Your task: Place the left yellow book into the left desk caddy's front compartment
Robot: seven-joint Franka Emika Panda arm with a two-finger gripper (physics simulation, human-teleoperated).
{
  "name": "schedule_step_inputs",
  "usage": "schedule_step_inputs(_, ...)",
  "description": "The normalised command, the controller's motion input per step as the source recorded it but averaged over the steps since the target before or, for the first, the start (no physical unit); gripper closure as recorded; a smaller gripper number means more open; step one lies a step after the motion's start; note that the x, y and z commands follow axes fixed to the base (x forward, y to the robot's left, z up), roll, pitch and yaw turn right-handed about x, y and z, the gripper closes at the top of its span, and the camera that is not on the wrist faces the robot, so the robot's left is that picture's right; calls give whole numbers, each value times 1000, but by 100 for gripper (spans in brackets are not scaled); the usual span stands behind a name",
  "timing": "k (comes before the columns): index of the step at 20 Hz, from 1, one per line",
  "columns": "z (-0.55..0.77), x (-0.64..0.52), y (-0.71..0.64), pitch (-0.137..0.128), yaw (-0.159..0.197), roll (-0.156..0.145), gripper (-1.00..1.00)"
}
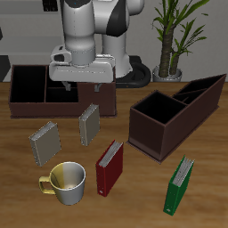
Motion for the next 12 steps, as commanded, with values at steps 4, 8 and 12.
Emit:
schedule_step_inputs(4,-205,6,-1,2,-57,-16,-100)
schedule_step_inputs(8,-408,10,23,-12,-46,16,-100)
schedule_step_inputs(12,-420,37,65,7,-50,-6,-100)
